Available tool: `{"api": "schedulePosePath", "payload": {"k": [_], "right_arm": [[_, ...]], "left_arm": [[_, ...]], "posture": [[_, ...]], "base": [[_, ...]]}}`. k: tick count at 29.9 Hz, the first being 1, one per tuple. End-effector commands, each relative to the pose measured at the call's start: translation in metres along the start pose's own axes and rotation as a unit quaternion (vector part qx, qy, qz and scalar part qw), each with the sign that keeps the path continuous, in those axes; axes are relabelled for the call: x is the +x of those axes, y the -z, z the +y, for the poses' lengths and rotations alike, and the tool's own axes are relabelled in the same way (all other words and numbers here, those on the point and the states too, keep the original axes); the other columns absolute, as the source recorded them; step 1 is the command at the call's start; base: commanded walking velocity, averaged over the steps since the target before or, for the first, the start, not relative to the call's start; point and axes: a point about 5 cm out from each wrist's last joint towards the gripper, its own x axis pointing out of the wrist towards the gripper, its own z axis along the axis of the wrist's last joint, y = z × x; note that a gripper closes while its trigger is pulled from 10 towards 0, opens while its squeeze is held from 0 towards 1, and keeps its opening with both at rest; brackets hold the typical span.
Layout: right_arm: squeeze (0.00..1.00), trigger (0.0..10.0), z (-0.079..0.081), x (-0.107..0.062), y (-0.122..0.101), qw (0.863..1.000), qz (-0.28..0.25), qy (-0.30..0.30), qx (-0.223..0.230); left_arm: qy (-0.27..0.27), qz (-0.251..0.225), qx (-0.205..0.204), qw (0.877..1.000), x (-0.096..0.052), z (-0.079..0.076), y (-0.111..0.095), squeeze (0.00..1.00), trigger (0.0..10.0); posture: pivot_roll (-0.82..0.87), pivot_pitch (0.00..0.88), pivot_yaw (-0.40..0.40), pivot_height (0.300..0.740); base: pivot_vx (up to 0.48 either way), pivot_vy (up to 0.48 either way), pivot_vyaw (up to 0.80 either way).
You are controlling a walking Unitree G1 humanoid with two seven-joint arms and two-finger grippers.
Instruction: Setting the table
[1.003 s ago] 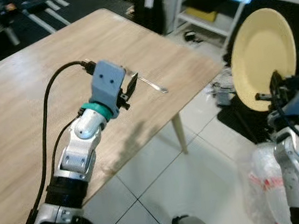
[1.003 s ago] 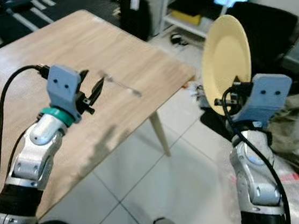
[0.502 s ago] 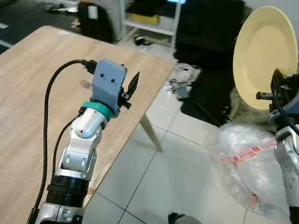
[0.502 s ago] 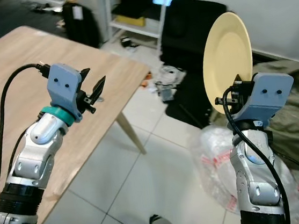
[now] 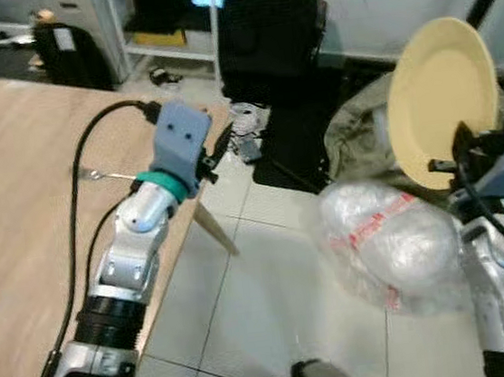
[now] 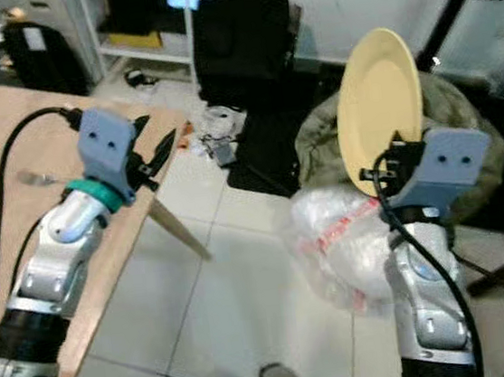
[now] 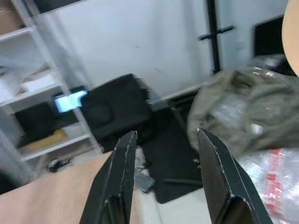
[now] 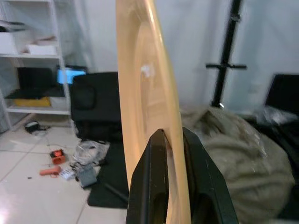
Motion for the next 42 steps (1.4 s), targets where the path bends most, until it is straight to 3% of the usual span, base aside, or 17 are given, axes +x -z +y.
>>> {"api": "schedulePosePath", "payload": {"k": [1,42], "right_arm": [[0.0,10.0,-0.0026,-0.0002,-0.0019,1.0,-0.005,0.005,-0.006],[0.0,10.0,-0.0039,-0.0008,-0.0029,1.0,-0.002,0.006,-0.008]], "left_arm": [[0.004,0.005,0.005,1.0,-0.0008,-0.0013,0.0024,0.0,10.0],[0.004,0.008,0.001,1.0,-0.0024,-0.0035,0.0043,0.0,10.0]], "posture": [[0.03,0.0,0.085,0.74],[0.02,0.0,0.078,0.74]], "base": [[0.0,0.0,-0.8],[0.0,0.0,-0.8]]}}
